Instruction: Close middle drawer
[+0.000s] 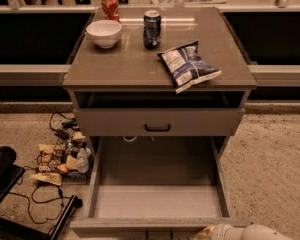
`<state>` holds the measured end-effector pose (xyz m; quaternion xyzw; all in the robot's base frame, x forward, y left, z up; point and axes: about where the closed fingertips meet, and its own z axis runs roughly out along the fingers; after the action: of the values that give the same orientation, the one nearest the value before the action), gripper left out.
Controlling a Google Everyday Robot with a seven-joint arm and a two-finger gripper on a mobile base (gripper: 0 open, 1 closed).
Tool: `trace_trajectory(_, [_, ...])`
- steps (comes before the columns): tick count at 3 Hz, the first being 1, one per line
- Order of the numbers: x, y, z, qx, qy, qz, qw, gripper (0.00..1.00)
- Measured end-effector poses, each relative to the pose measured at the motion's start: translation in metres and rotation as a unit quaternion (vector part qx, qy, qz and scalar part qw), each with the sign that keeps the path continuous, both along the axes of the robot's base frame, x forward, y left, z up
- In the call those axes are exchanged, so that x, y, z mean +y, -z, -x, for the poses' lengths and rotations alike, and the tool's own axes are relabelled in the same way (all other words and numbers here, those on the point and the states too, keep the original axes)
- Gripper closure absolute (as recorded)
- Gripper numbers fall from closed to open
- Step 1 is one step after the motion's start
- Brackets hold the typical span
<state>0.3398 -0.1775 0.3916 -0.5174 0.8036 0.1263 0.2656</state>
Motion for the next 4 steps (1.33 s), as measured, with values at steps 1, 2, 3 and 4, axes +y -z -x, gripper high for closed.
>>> trace_trajectory(1, [0.001, 0.000, -0.008, -0.006, -0.001, -0.003, 1.0000, 1.00])
trace_trajectory(2, [0.005, -0.009, -0.048, -0.032, -0.008, -0.010, 0.9994, 1.00])
trace_trajectory(3, [0.007, -0.011, -0.060, -0.041, -0.010, -0.013, 0.9990, 1.00])
trace_trajectory(4, [0.014, -0.019, -0.115, -0.060, -0.019, -0.038, 0.9973, 1.00])
